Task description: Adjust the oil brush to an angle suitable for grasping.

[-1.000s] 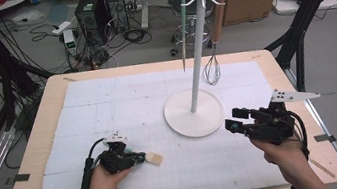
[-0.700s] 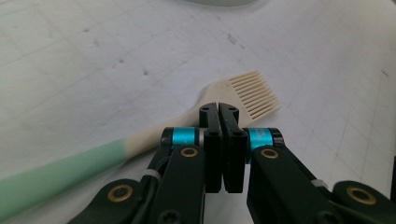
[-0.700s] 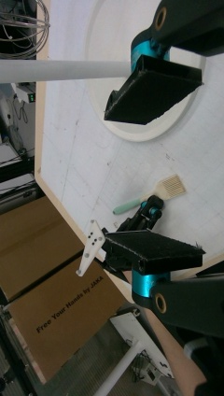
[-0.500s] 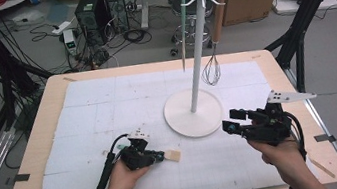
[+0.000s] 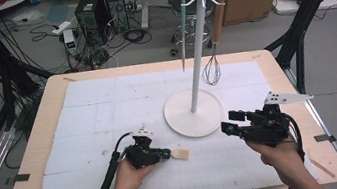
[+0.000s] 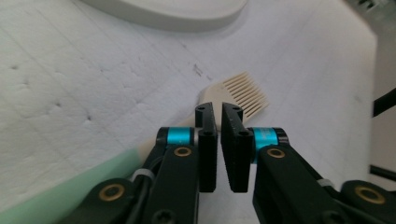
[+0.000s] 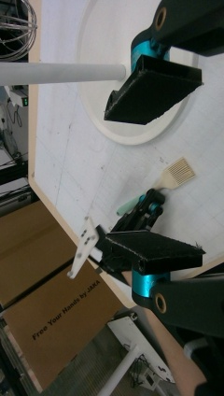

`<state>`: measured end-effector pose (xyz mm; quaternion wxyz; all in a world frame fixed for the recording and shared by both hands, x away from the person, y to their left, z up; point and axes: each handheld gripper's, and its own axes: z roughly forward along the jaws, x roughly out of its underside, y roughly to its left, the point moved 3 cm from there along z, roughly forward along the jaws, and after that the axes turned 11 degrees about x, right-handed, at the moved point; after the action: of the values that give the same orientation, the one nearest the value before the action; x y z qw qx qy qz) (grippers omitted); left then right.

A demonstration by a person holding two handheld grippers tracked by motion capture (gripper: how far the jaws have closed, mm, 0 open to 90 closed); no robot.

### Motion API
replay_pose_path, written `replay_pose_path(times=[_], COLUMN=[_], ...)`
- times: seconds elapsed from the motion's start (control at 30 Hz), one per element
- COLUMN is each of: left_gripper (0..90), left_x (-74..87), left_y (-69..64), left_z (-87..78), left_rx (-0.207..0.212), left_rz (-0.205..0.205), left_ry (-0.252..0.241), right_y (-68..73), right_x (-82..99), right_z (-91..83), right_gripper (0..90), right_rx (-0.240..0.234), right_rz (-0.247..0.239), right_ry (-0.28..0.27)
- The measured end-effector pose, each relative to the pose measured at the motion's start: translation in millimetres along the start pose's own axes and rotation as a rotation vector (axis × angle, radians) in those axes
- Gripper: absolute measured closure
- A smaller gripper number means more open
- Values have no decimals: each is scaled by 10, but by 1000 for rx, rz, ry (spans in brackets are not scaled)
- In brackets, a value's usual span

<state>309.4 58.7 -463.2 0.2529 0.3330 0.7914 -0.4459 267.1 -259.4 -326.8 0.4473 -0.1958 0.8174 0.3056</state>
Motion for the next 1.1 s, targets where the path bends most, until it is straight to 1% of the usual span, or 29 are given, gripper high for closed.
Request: replay_pose_path(times=[0.07,0.13,0.23,0.3,0.37,0.47,0.5,0.53,0.6,0.63,0.7,0.83,0.87,0.93,0.97,1.03,1.07,1.1], left_gripper=[828,859,884,887,894,897,898,898,898,898,898,898,898,898,898,898,898,898], left_x=[-5,-4,10,25,45,72,82,95,123,132,147,155,161,160,162,164,165,164], left_y=[4,49,169,260,345,450,480,509,563,582,623,660,669,670,666,652,641,629], left_z=[-134,-295,-543,-681,-773,-884,-915,-932,-945,-949,-943,-918,-910,-906,-902,-883,-857,-834], left_rx=[-21,-44,-96,-136,-180,-234,-246,-258,-297,-308,-319,-335,-337,-333,-336,-321,-307,-309], left_rz=[2,-6,-37,-49,-60,-68,-73,-81,-87,-88,-99,-99,-102,-107,-102,-107,-110,-104], left_ry=[-9,-28,-64,-76,-75,-75,-78,-78,-58,-51,-49,-34,-30,-36,-34,-34,-44,-42], right_y=[-7,-11,-12,-4,6,18,18,18,14,12,10,19,21,21,21,17,17,18], right_x=[3,5,4,5,4,5,6,7,9,9,8,11,10,9,8,8,7,7], right_z=[-1,-1,0,5,15,22,23,23,20,18,18,14,13,5,2,-2,-2,2], right_gripper=[341,340,340,340,340,340,341,340,340,340,341,341,341,342,342,342,343,342], right_rx=[1,6,8,4,4,2,0,1,3,3,4,2,2,1,1,2,3,3], right_rz=[-1,5,7,5,2,-2,-4,-5,-3,0,-2,-2,-1,-2,-1,0,0,1], right_ry=[1,2,-2,-1,-1,3,2,4,6,7,5,9,7,3,3,3,3,2])
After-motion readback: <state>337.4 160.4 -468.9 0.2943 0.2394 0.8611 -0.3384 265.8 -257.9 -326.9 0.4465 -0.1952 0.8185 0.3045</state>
